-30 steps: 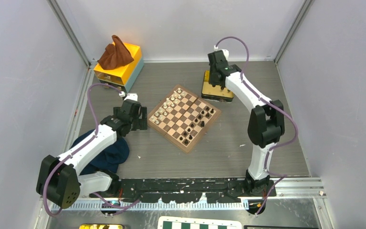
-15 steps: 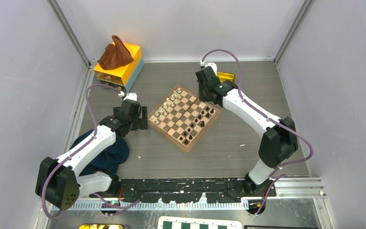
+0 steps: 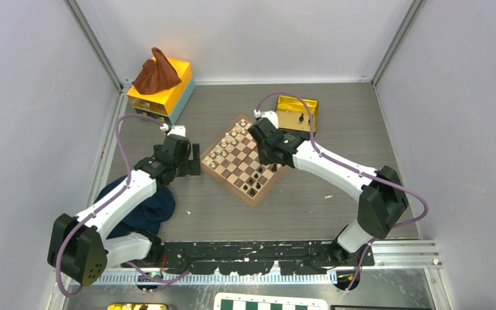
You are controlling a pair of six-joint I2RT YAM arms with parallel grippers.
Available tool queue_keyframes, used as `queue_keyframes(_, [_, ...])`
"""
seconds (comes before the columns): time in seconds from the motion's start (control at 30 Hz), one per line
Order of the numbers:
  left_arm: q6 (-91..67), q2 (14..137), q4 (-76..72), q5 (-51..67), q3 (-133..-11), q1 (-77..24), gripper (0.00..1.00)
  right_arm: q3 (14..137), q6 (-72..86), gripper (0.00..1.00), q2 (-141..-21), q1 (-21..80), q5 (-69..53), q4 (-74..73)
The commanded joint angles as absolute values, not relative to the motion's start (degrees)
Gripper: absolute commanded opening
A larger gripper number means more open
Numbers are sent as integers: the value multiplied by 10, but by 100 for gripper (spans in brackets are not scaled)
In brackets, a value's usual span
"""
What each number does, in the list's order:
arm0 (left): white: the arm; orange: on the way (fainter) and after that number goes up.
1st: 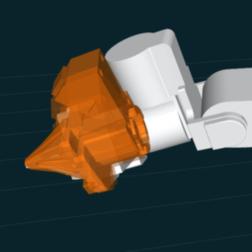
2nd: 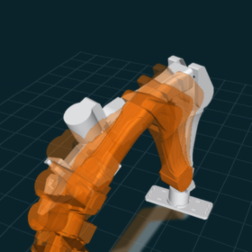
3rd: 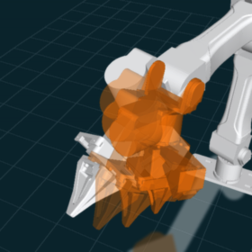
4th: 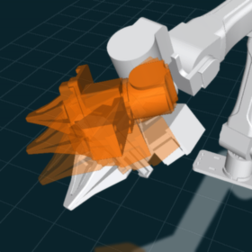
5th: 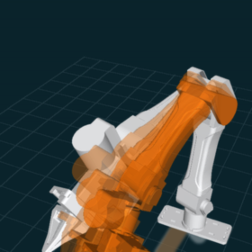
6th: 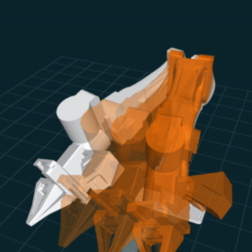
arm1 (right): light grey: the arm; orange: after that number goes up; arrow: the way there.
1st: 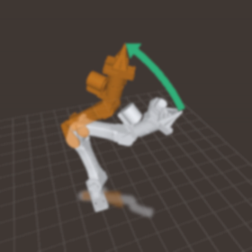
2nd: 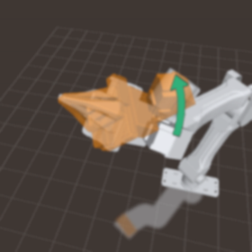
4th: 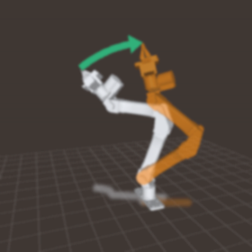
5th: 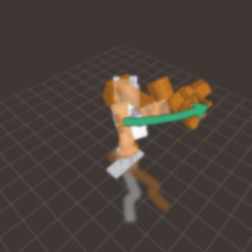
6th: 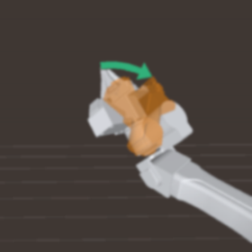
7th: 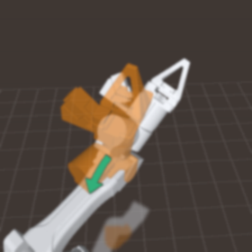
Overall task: Set up the chess pieces on the board
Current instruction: Place the chess piece on the chessboard.
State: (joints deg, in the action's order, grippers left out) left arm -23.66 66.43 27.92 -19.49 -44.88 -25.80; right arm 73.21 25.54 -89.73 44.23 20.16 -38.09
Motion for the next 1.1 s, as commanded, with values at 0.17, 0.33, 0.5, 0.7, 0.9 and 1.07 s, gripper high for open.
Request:
queue_keyframes(0.17, [-243,646,265,-192,-470,-258,100,697,295,1,-870,477,229,-373])
queue_keyframes(0.33, [-243,647,266,-192,-470,-258,100,678,296,1,-873,477,234,-359])
queue_keyframes(0.5, [-243,649,267,-192,-471,-258,100,653,296,1,-878,478,236,-331])
queue_keyframes(0.7, [-242,651,267,-195,-471,-258,100,630,297,1,-887,478,239,-300])
queue_keyframes(0.9, [-242,653,268,-196,-471,-258,100,615,298,1,-893,478,242,-279])
queue_keyframes(1.07, [-241,655,267,-195,-471,-258,100,605,298,1,-901,478,246,-266])
